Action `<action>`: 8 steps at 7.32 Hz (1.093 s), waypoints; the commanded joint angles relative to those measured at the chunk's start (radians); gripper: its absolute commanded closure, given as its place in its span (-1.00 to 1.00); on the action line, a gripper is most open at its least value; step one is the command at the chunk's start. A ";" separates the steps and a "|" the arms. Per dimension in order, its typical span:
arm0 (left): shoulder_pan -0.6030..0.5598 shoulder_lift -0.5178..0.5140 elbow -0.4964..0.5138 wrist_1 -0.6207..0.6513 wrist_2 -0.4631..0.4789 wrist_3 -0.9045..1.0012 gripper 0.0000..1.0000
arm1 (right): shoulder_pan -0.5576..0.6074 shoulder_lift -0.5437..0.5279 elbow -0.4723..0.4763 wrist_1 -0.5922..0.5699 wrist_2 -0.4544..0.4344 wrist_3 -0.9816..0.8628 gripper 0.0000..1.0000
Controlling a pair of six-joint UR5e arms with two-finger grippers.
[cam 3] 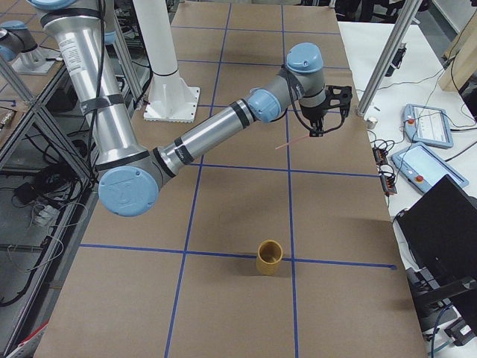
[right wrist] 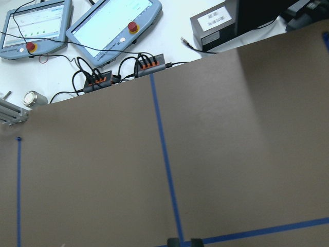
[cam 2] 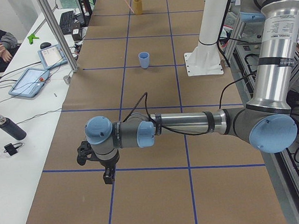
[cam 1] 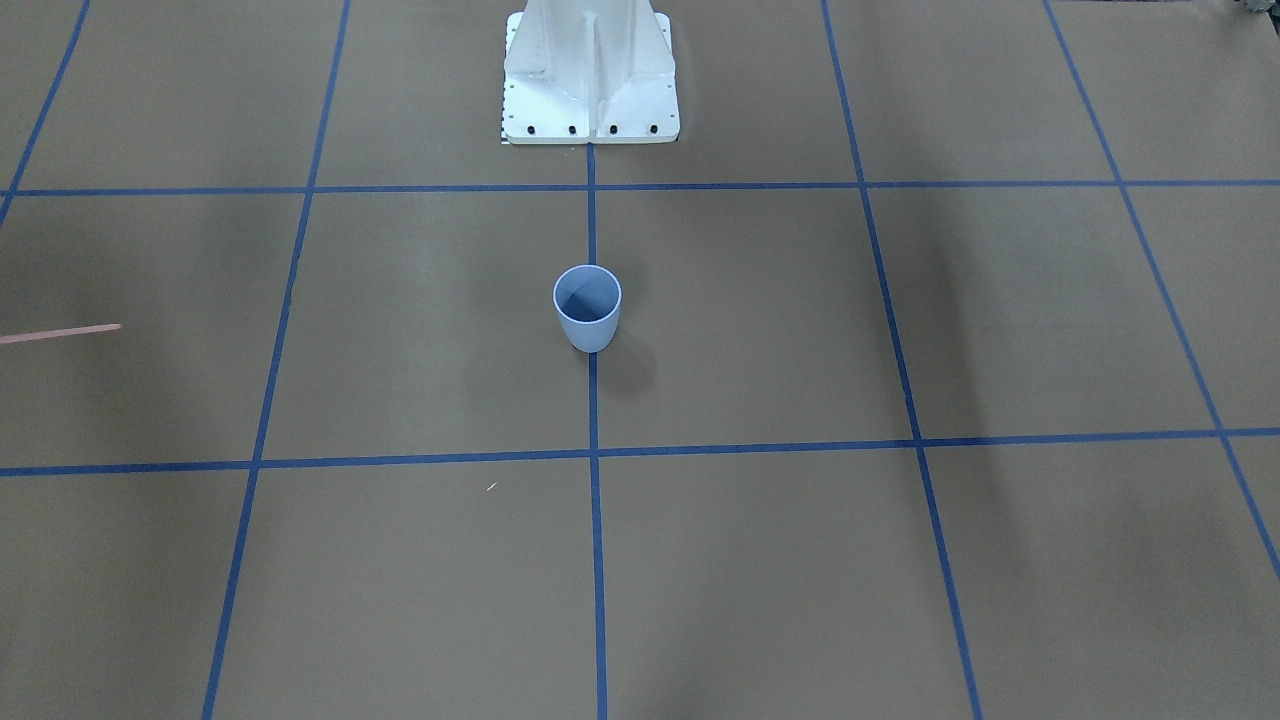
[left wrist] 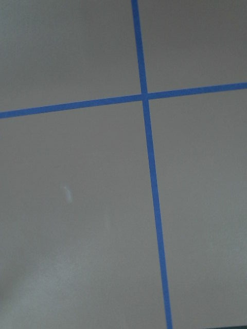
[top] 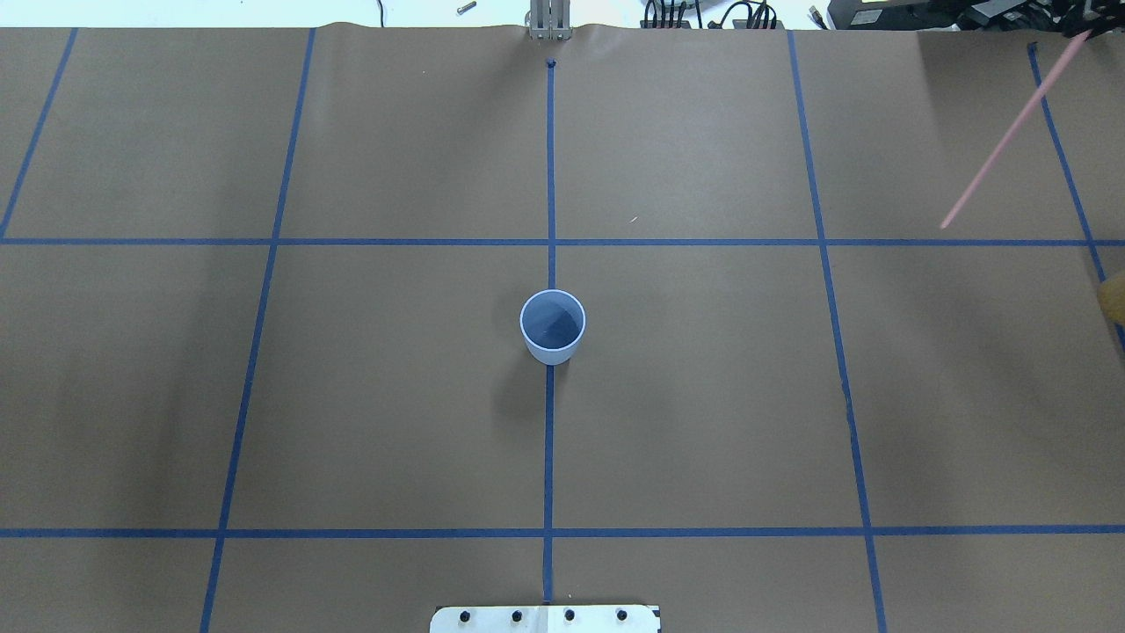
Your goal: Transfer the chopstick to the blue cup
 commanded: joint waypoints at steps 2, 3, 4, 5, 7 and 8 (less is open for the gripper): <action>0.000 0.003 -0.002 0.000 -0.014 -0.014 -0.97 | -0.271 0.227 0.107 -0.265 -0.194 0.396 1.00; 0.001 0.003 -0.002 -0.001 -0.014 -0.033 -0.97 | -0.374 0.289 0.121 -0.330 -0.305 0.517 1.00; 0.000 0.003 -0.002 -0.001 -0.014 -0.033 -0.97 | -0.457 0.353 0.115 -0.398 -0.392 0.617 1.00; 0.000 0.003 -0.002 -0.001 -0.014 -0.033 -0.97 | -0.534 0.434 0.109 -0.509 -0.478 0.732 1.00; 0.001 0.003 0.001 -0.001 -0.014 -0.034 -0.97 | -0.654 0.528 0.031 -0.582 -0.636 0.912 1.00; 0.001 0.003 0.001 -0.001 -0.014 -0.034 -0.97 | -0.689 0.530 0.014 -0.582 -0.681 0.932 1.00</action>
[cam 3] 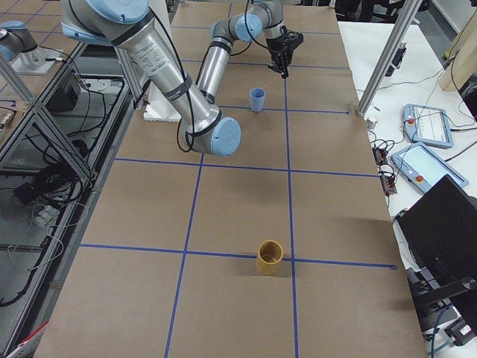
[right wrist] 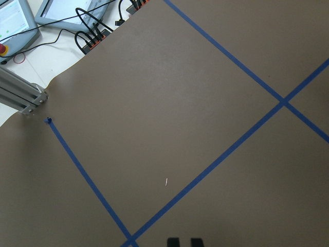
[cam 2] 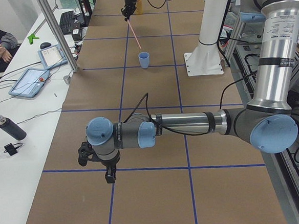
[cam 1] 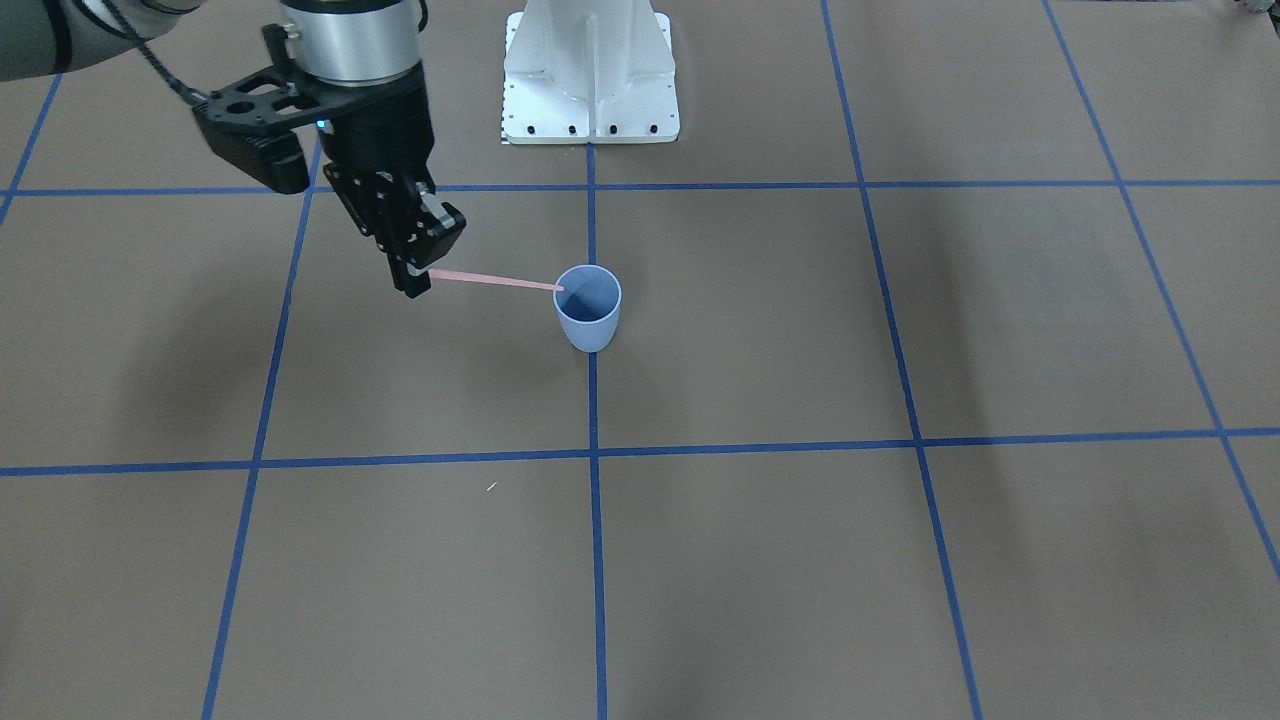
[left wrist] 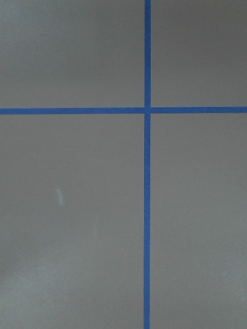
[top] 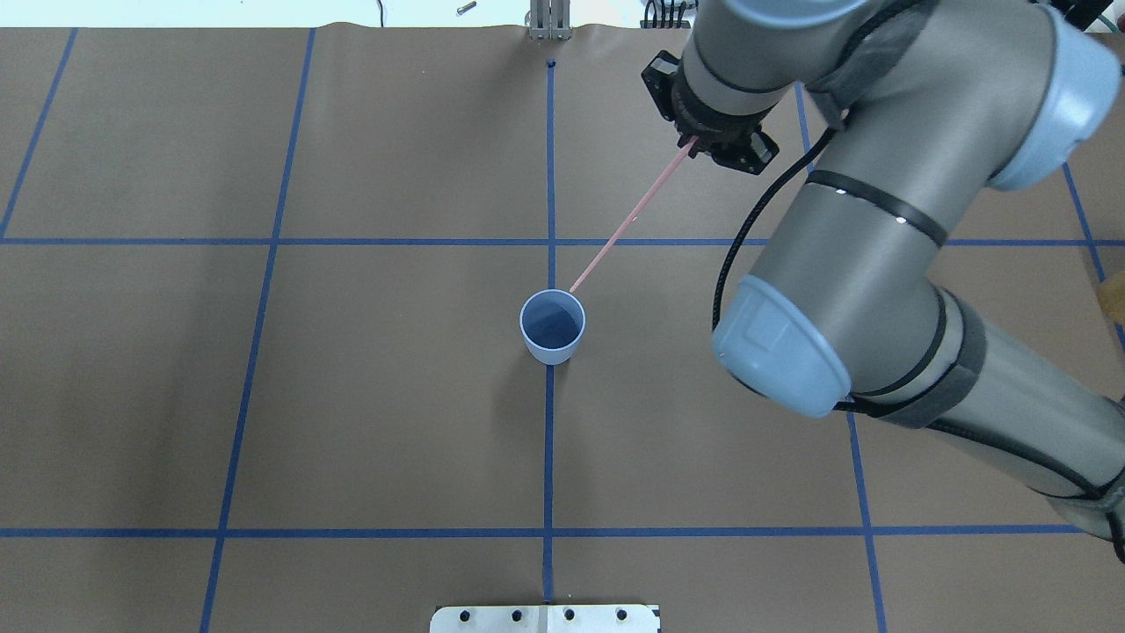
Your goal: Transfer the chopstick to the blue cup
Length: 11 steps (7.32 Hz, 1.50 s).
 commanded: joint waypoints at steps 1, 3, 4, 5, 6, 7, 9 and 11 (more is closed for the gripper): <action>0.000 0.000 0.001 0.000 0.000 0.000 -0.97 | -0.077 0.023 -0.039 -0.016 -0.097 0.061 1.00; 0.000 0.002 0.004 0.000 0.000 0.000 -0.97 | -0.140 0.017 -0.061 -0.016 -0.146 0.063 1.00; 0.000 0.002 0.004 0.000 0.000 0.000 -0.97 | -0.166 0.020 -0.072 -0.013 -0.161 0.072 1.00; 0.000 0.002 0.004 0.000 0.000 0.000 -0.97 | -0.188 0.020 -0.091 -0.010 -0.184 0.072 1.00; 0.002 0.002 0.005 0.000 0.000 0.000 -0.97 | -0.197 0.020 -0.093 -0.008 -0.192 0.072 1.00; 0.000 0.002 0.005 0.000 0.000 0.000 -0.97 | -0.197 0.023 -0.095 -0.008 -0.192 0.071 0.46; 0.002 0.002 0.004 -0.002 0.000 0.000 -0.97 | -0.197 0.026 -0.095 -0.008 -0.192 0.034 -0.99; 0.000 0.002 0.002 -0.002 0.000 -0.005 -0.97 | -0.130 0.043 -0.078 -0.010 -0.128 -0.094 -1.00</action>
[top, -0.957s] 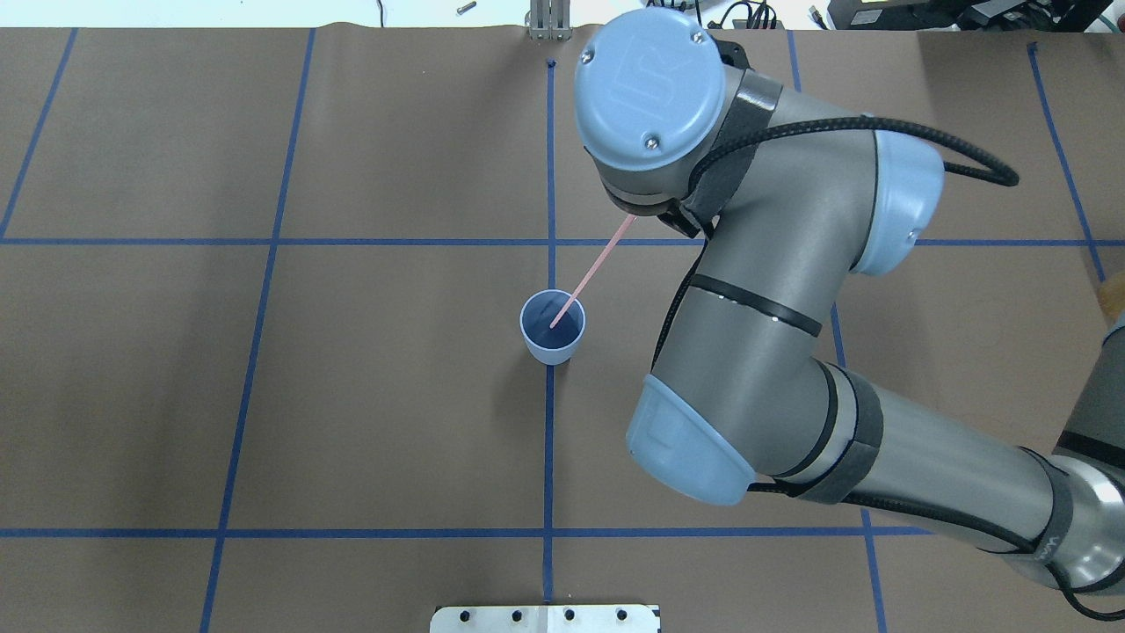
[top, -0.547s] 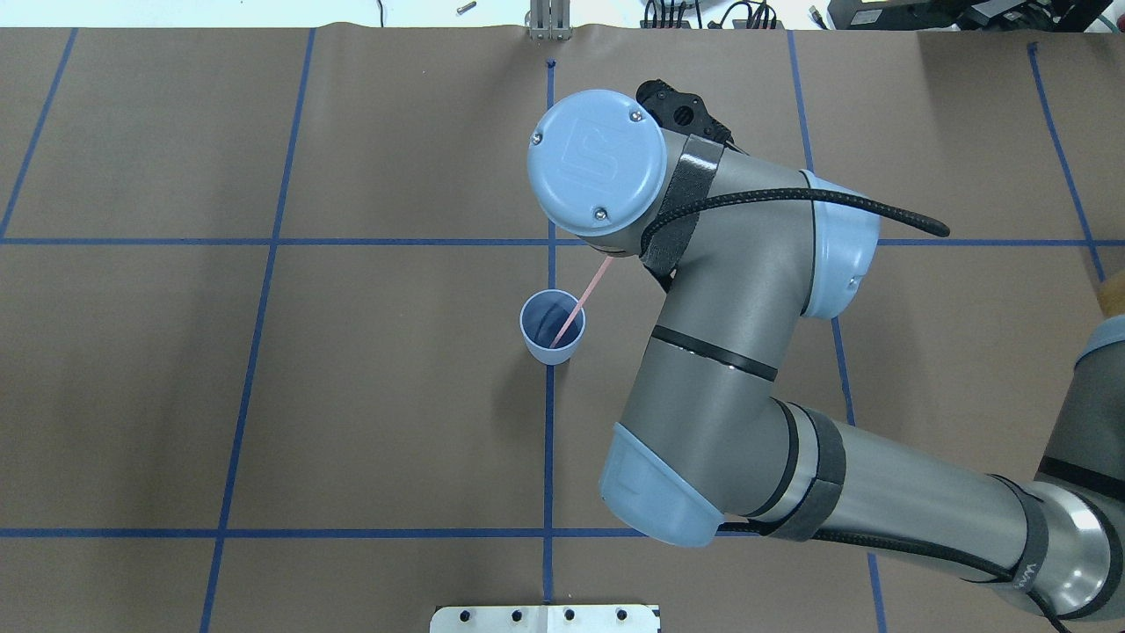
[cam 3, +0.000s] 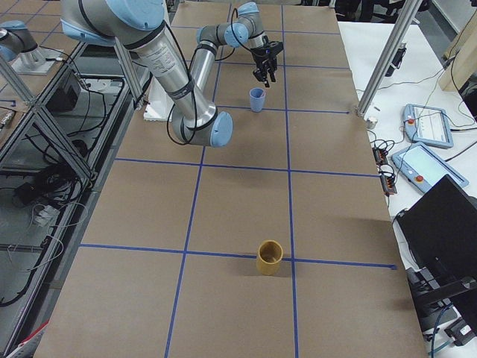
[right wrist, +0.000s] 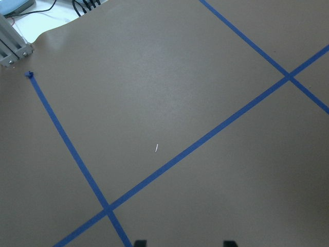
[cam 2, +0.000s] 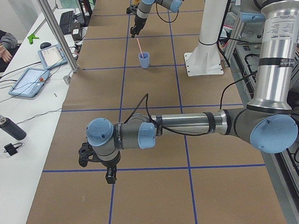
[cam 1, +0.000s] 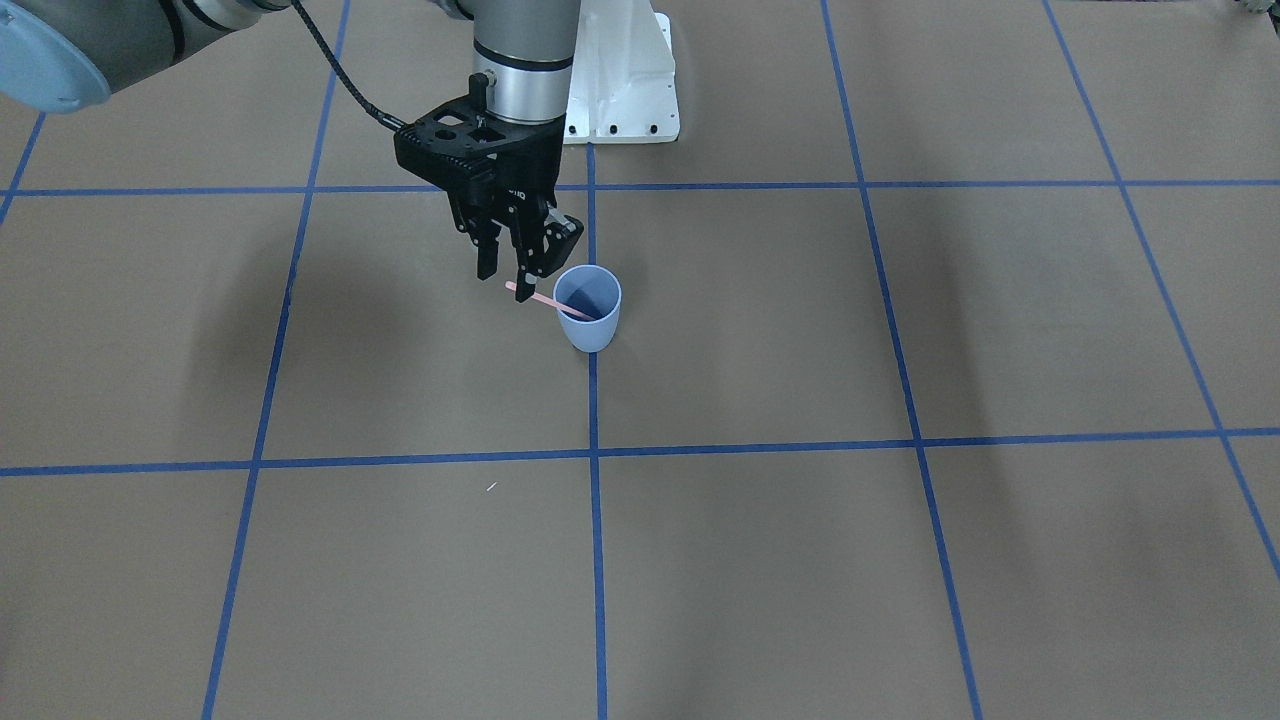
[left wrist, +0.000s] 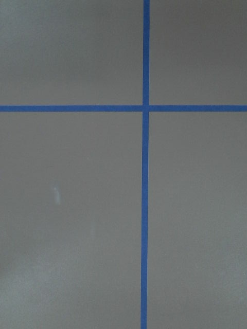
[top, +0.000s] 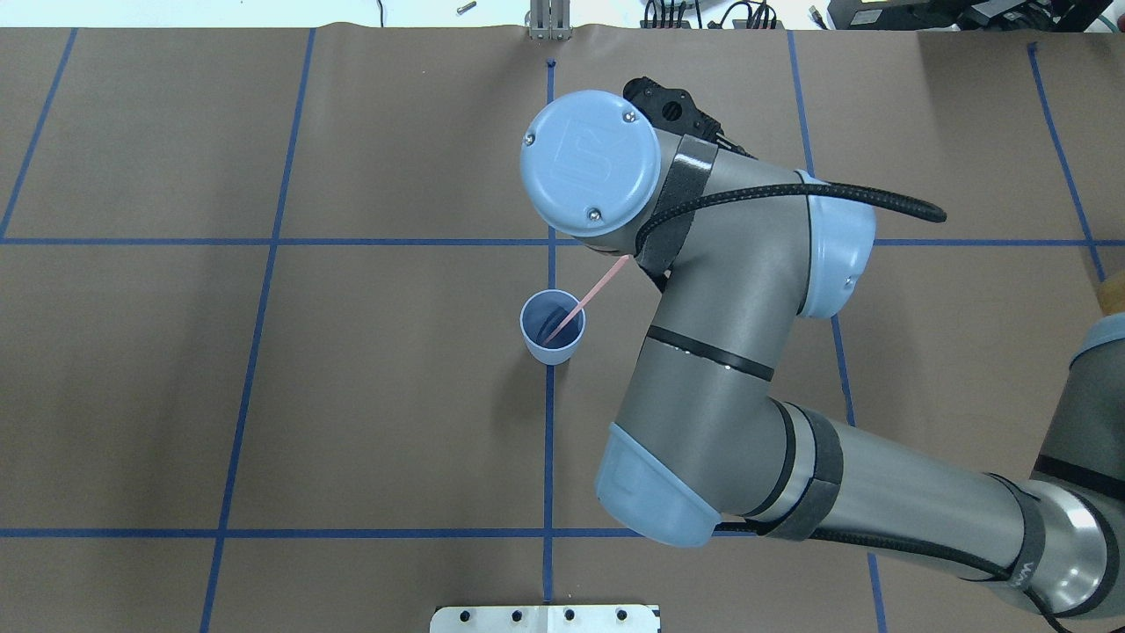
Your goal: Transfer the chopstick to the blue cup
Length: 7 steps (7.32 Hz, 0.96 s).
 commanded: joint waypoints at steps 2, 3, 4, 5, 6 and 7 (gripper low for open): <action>0.002 -0.003 -0.001 0.012 0.002 -0.020 -0.97 | 0.214 -0.035 0.009 0.004 0.225 -0.399 -1.00; 0.002 -0.003 0.001 0.018 0.005 -0.025 -0.97 | 0.319 -0.087 0.009 0.008 0.302 -0.566 -1.00; 0.008 -0.006 -0.005 0.017 0.009 -0.028 -0.97 | 0.438 -0.156 0.003 0.053 0.412 -0.770 -1.00; 0.020 -0.011 -0.004 0.017 0.011 -0.028 -0.97 | 0.559 -0.263 -0.044 0.156 0.530 -0.971 -1.00; 0.023 -0.008 -0.008 0.006 0.006 -0.027 -0.97 | 0.641 -0.363 -0.110 0.262 0.601 -1.152 -1.00; 0.023 -0.005 -0.008 0.007 -0.001 -0.027 -0.97 | 0.709 -0.441 -0.153 0.325 0.609 -1.300 -1.00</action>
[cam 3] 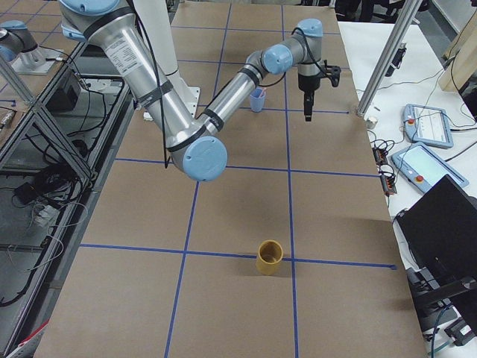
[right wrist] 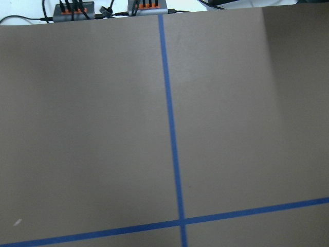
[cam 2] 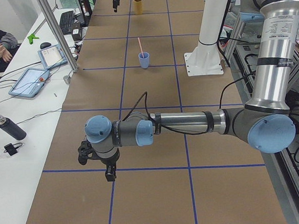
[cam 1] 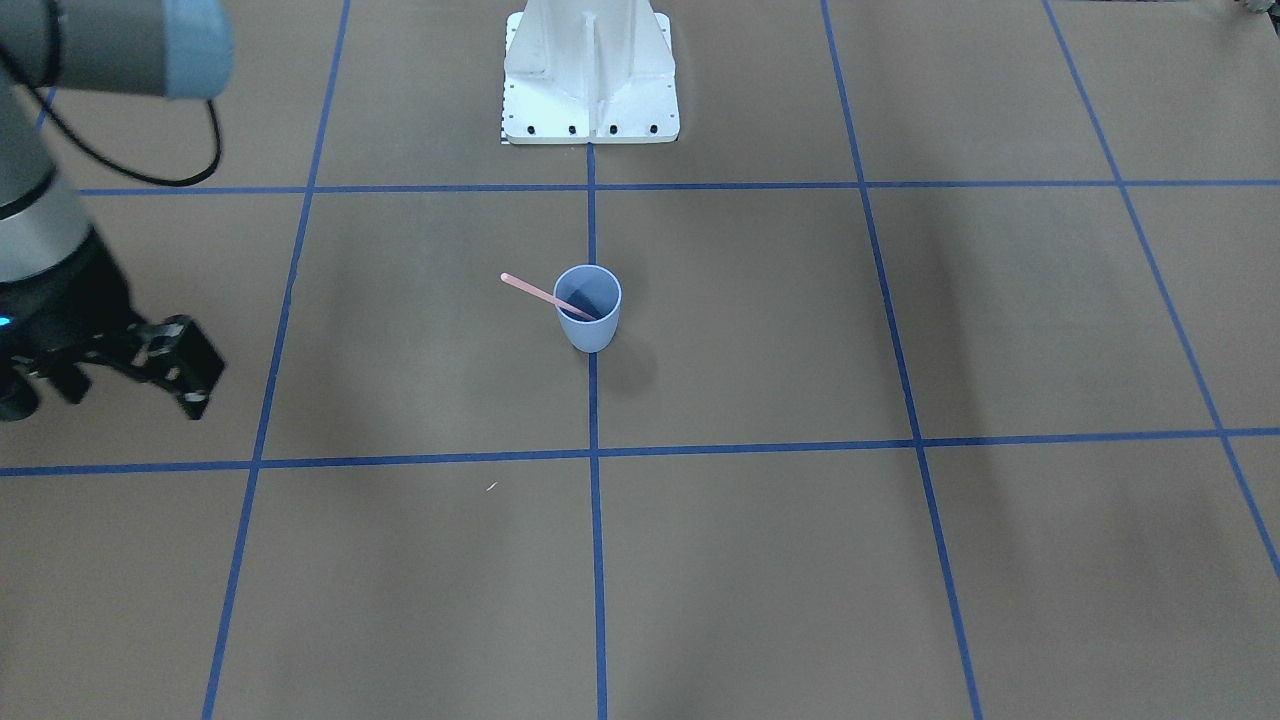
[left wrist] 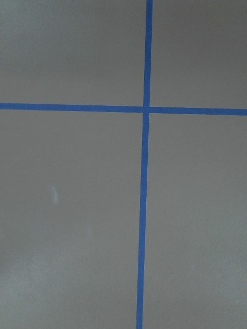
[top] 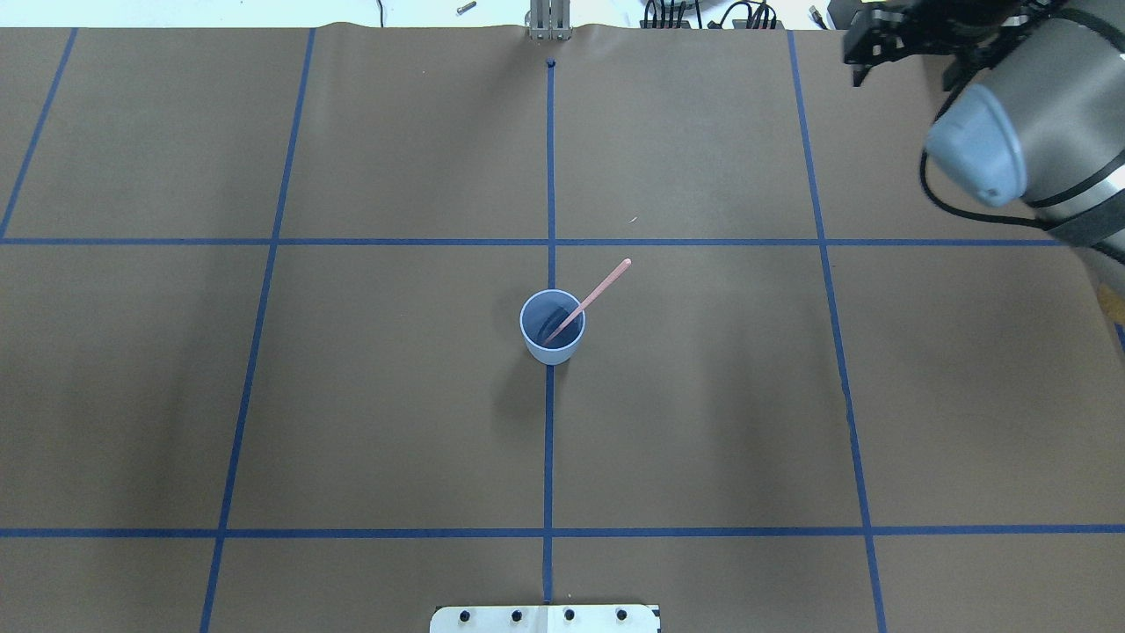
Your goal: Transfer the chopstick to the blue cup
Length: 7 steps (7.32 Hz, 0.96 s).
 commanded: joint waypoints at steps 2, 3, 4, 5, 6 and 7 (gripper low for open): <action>0.003 0.013 -0.035 -0.021 -0.006 0.010 -0.97 | 0.226 -0.283 -0.070 0.108 0.122 -0.516 -1.00; 0.001 0.028 -0.040 -0.024 -0.007 0.011 -0.97 | 0.271 -0.371 -0.067 0.108 0.147 -0.622 -1.00; 0.003 0.029 -0.051 -0.057 -0.001 0.011 -0.97 | 0.320 -0.431 -0.060 0.108 0.182 -0.702 -1.00; 0.003 0.067 -0.060 -0.111 -0.004 0.011 -0.97 | 0.352 -0.492 -0.050 0.111 0.205 -0.714 -1.00; 0.003 0.102 -0.054 -0.174 -0.007 0.011 -0.97 | 0.352 -0.564 -0.030 0.147 0.198 -0.708 -1.00; 0.003 0.116 -0.064 -0.189 -0.012 0.011 -0.97 | 0.352 -0.606 -0.036 0.215 0.198 -0.698 -1.00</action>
